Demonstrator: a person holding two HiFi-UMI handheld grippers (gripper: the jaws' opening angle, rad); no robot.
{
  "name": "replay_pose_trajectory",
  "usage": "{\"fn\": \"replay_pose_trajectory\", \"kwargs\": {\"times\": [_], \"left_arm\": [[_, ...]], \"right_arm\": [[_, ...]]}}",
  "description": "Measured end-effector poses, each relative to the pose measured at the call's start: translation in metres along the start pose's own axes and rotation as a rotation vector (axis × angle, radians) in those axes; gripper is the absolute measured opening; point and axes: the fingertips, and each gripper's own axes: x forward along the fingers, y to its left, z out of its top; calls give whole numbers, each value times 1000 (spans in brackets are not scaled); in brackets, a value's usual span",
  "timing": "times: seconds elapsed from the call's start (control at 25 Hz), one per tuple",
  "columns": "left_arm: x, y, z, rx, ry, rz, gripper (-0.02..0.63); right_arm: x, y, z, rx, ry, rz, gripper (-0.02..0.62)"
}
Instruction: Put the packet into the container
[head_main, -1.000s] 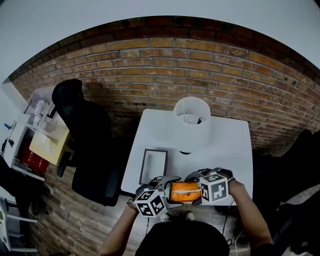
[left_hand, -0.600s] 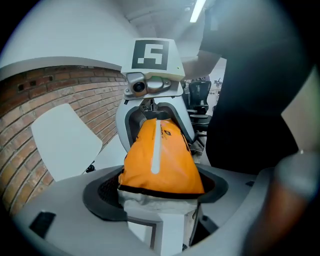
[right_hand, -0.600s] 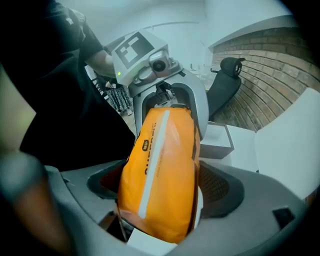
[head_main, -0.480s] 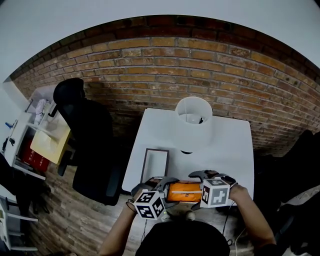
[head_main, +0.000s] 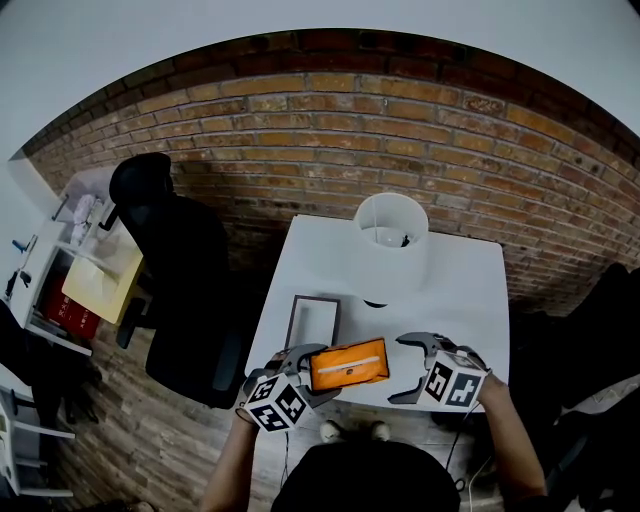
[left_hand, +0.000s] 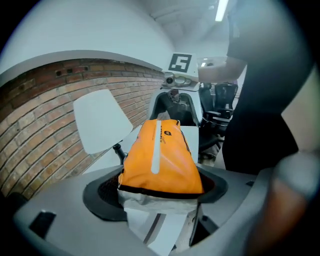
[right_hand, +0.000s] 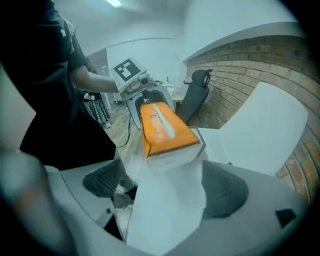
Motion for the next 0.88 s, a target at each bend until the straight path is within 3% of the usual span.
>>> {"fn": "replay_pose_trajectory", "kwargs": {"times": [0.16,0.32,0.52,0.88], "left_arm": [[-6,9,-12,-132,2,47,379],[-6,10,-27,-217,13,78,379],[-4,28,-32,-369,-61,140,379],[-3,58,-55,-543,-30,306,379]], "right_arm": [[-1,-13,2,18,-32,-113,221],[1,-24,6,17,-58,-185,102],[4,-33,12,26,-120,-248,5],[14,-38,14,101,-165,-307,5]]}}
